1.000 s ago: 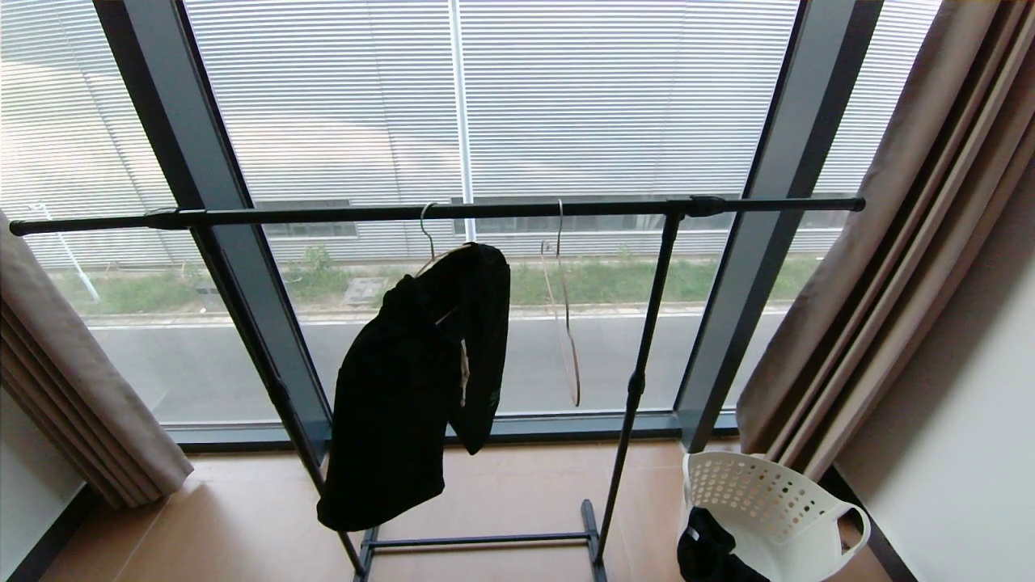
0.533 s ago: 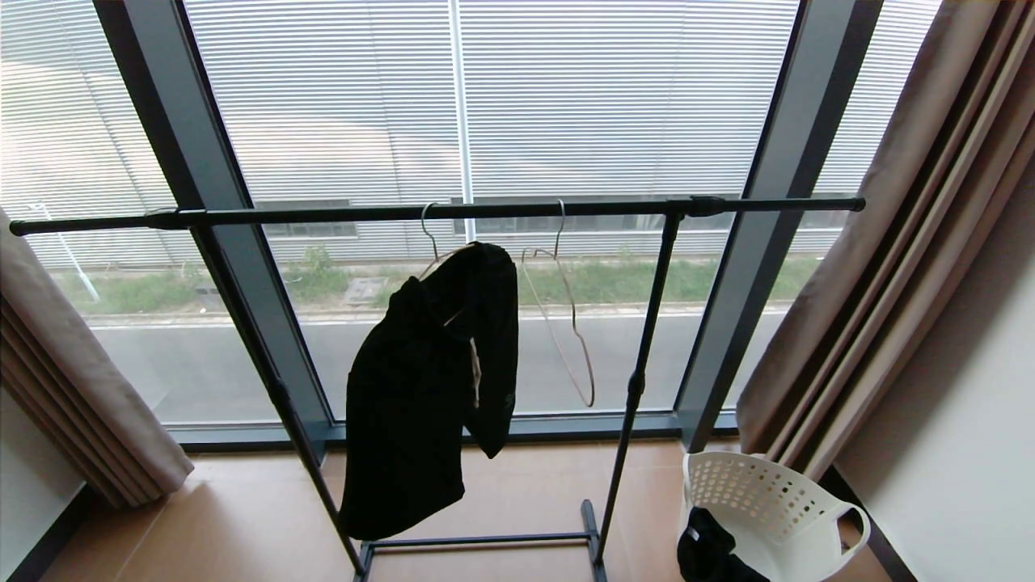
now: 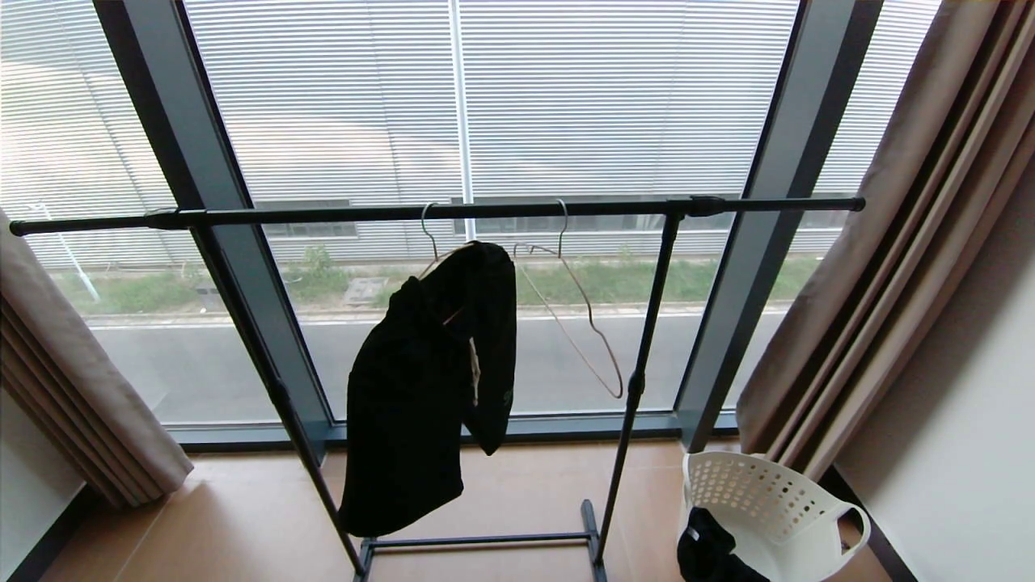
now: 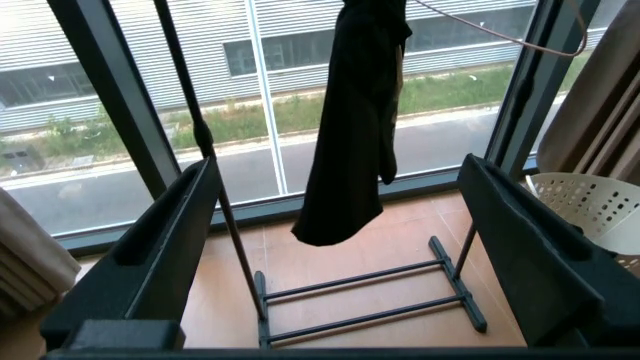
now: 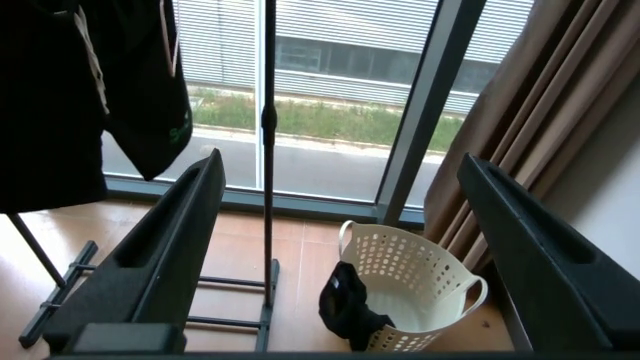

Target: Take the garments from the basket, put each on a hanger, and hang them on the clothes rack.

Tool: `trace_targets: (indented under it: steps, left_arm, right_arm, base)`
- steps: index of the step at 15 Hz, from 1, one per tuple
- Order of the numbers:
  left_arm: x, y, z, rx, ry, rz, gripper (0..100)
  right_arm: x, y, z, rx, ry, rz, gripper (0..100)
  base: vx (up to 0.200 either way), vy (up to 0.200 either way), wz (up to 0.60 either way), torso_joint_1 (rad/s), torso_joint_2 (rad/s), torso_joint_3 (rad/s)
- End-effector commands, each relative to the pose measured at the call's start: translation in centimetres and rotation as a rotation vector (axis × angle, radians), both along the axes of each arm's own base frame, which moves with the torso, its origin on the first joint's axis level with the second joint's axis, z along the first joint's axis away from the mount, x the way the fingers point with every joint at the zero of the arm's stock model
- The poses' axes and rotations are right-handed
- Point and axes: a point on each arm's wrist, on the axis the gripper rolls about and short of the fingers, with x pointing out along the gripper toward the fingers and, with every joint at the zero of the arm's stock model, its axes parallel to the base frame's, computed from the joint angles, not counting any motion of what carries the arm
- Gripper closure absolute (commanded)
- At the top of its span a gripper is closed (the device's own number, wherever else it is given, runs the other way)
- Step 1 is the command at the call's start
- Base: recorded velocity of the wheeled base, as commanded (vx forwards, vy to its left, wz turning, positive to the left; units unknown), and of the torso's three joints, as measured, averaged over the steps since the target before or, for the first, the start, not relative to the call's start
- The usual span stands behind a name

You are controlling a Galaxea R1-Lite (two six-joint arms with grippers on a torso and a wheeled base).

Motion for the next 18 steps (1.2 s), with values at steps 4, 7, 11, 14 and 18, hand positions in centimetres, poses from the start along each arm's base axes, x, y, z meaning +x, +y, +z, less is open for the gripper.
trace_targets:
  steps: [4, 7, 11, 14, 18]
  left_arm:
    - [0.0, -0.04, 0.02, 0.033, -0.004, -0.021, 0]
    - [0.01, -0.06, -0.01, 0.056, -0.007, -0.03, 0]
    - [0.01, -0.06, -0.01, 0.053, -0.007, -0.029, 0]
    - [0.01, -0.06, -0.01, 0.038, -0.004, -0.027, 0]
    - [0.01, -0.06, -0.01, 0.03, -0.003, -0.027, 0]
  right_arm:
    - [0.01, 0.0, -0.01, -0.001, 0.002, 0.001, 0]
    - [0.01, 0.0, -0.01, -0.001, 0.002, 0.001, 0]
    - [0.01, 0.0, -0.01, -0.001, 0.002, 0.001, 0]
    - [0.01, 0.0, -0.01, -0.001, 0.002, 0.001, 0]
    - [0.01, 0.0, 0.01, -0.001, 0.001, 0.001, 0]
  base:
    - [0.0, 0.0, 0.0, -0.049, 0.12, 0.056]
    - [0.0, 0.0, 0.0, -0.144, 0.34, 0.18]
    - [0.0, 0.0, 0.0, -0.152, 0.36, 0.198]
    - [0.0, 0.0, 0.0, -0.165, 0.37, 0.209]
    - [0.0, 0.0, 0.0, -0.191, 0.45, 0.259]
